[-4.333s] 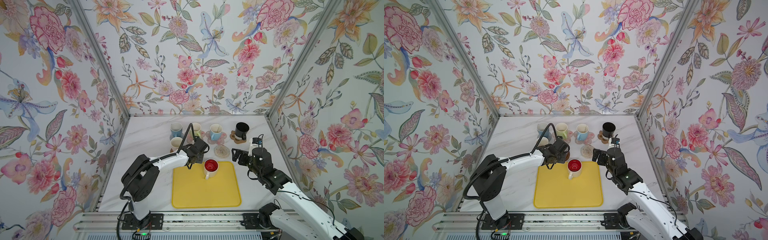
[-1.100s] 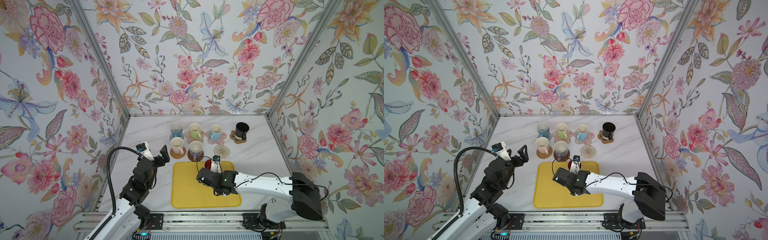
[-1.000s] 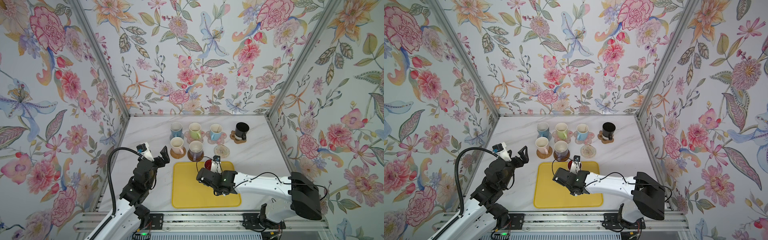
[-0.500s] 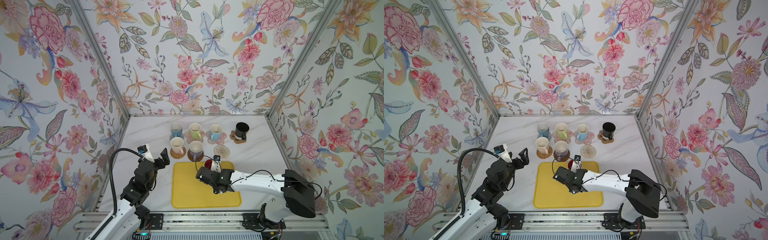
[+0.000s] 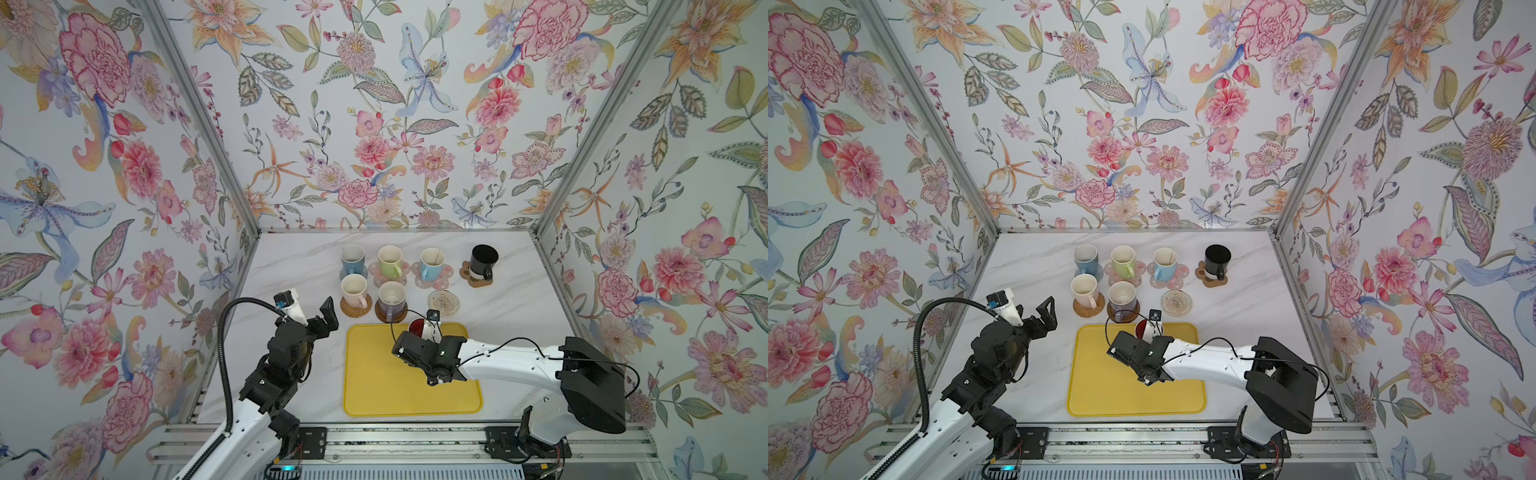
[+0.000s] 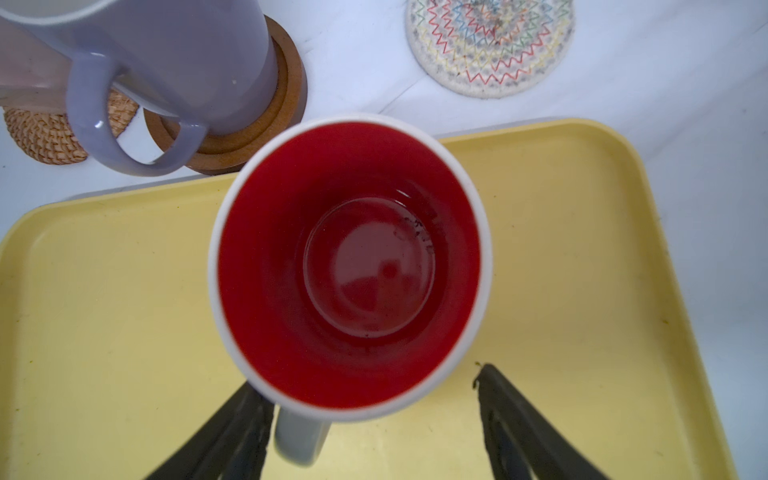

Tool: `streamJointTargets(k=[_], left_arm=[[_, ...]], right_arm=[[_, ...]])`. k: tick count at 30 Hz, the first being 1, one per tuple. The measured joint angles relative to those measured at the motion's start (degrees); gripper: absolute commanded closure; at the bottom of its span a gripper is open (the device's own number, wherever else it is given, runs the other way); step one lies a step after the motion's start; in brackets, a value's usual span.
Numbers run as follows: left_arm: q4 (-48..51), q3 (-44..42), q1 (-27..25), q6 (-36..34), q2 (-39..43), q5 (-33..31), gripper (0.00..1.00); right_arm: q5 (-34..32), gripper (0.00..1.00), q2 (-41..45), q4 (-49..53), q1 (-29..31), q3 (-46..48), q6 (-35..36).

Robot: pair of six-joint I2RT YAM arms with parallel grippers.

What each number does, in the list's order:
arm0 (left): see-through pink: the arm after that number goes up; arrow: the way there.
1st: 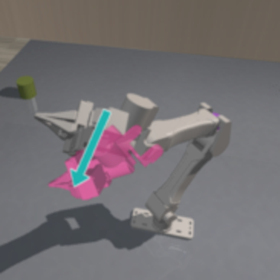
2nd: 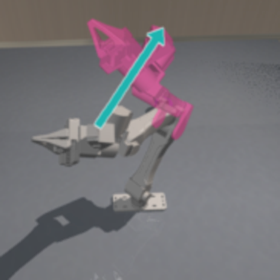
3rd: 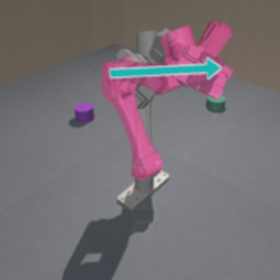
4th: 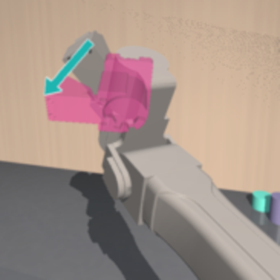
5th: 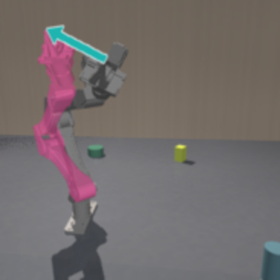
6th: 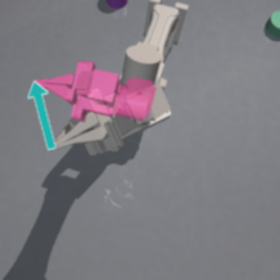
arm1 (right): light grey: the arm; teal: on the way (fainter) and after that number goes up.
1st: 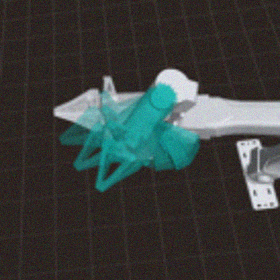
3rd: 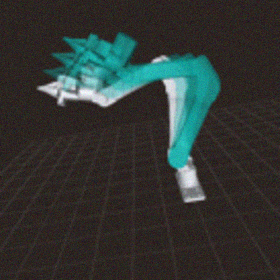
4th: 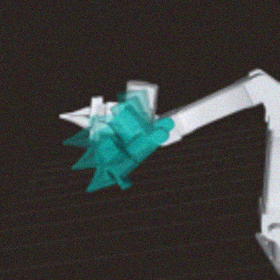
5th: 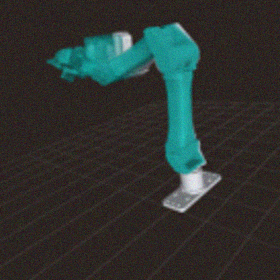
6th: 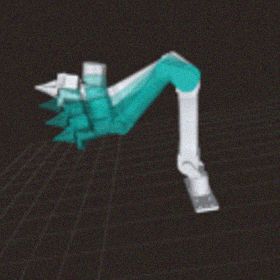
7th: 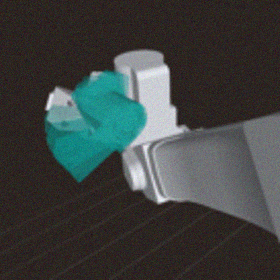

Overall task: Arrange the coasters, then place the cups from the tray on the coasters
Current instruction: 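Lower the right gripper into the red-lined mug and close on its rim, then lift and carry the red-lined mug with the right gripper to the woven coaster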

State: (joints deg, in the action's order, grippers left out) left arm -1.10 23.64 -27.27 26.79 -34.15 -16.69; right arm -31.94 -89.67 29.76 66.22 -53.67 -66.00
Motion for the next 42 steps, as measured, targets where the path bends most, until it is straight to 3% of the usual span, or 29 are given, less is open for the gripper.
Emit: streamJointTargets(k=[8, 28, 42], left_arm=[[0.0, 0.0, 0.2, 0.0, 0.0, 0.0, 0.01], [0.3, 0.0, 0.5, 0.0, 0.1, 0.0, 0.01], [1.1, 0.0, 0.7, 0.1, 0.1, 0.0, 0.01]], right_arm=[[0.6, 0.40, 1.6, -0.4, -0.3, 2.5, 0.0], [4.1, 0.84, 4.0, -5.0, -2.3, 6.4, 4.8], [5.9, 0.99, 8.5, -2.4, -2.5, 6.9, 10.8]])
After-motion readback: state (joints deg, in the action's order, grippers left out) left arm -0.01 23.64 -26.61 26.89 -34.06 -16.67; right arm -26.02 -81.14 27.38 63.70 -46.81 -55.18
